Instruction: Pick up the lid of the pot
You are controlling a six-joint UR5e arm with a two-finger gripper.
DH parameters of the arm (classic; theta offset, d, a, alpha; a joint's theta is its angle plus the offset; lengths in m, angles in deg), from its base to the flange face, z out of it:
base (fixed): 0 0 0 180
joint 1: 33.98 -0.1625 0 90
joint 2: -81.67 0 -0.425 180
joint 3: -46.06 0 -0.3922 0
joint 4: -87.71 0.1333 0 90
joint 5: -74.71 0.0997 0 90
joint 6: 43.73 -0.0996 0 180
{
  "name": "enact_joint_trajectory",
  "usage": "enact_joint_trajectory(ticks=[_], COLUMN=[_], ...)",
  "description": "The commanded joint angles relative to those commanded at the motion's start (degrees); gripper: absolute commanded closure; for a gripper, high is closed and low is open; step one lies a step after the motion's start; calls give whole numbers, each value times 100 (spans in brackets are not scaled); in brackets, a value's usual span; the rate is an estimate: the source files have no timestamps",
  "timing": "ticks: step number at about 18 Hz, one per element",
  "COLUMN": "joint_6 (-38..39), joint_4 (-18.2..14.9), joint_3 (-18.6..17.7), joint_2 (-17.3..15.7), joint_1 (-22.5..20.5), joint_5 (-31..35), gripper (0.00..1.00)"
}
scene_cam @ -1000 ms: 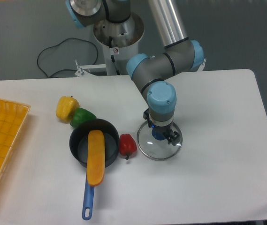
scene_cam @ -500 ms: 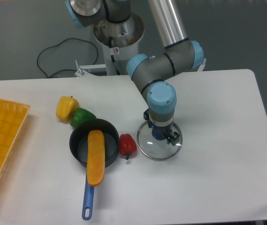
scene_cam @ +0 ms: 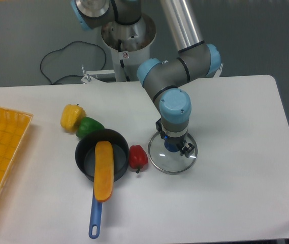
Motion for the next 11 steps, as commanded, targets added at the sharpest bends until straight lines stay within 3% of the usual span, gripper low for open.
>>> enact_joint_trajectory(ticks=[11], joint_6=[0], joint_4=[0], joint_3=[61], joint_2=[9], joint_1=[0], joint_5=[0], gripper=[37])
